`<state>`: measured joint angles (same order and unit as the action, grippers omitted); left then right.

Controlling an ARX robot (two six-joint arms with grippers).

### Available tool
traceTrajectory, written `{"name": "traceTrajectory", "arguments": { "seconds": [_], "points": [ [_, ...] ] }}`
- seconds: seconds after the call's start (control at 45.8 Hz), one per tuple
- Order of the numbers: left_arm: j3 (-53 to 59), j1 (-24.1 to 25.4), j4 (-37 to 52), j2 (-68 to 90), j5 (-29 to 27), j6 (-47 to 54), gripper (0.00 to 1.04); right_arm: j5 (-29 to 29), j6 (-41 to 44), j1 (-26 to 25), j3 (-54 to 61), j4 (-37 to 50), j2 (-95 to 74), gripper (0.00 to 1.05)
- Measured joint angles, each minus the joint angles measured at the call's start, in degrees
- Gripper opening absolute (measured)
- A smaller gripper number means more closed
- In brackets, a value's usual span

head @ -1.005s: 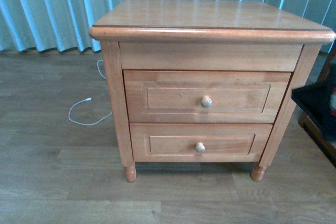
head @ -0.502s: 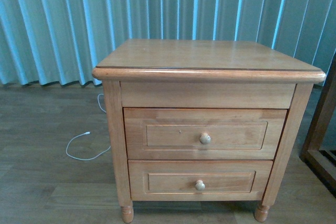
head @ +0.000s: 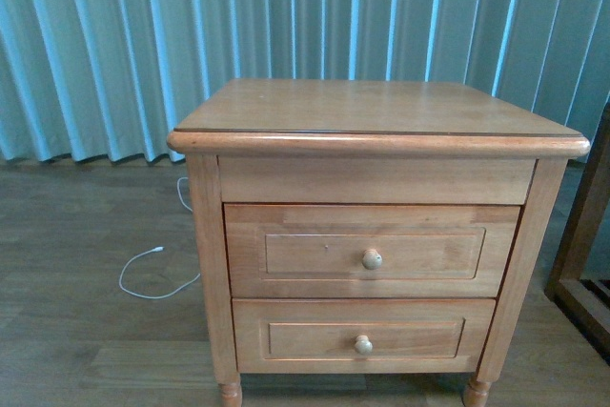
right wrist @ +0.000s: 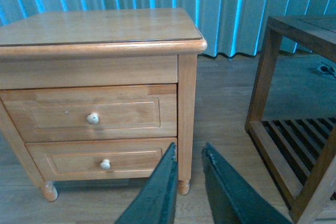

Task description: Put charger into drawer

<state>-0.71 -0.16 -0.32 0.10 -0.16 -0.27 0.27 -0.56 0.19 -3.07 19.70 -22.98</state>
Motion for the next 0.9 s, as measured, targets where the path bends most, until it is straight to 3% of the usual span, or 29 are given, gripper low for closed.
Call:
{"name": "traceTrajectory", "arguments": {
  "seconds": [0.087,0.655,0.743,0.896],
  "points": [
    [0.00,0.00,-0.02,0.00,-0.02,0.00,0.99,-0.15,0.35,-0.04,0.59,-1.60,2.34,0.01],
    [0.00,0.00,-0.02,0.00,0.00,0.02,0.99,-0.17,0.37,-0.07,2.80,-9.51,12.98,0.02],
    [0.00,0.00,-0.02,0.00,-0.04,0.00,0.99,-0.33,0.42,-0.07,2.73,-18.97,20.48,0.02],
    [0.00,0.00,-0.02,0.00,0.00,0.02,0.99,-0.33,0.39,-0.07,2.73,-19.61,22.67,0.02]
  ]
}}
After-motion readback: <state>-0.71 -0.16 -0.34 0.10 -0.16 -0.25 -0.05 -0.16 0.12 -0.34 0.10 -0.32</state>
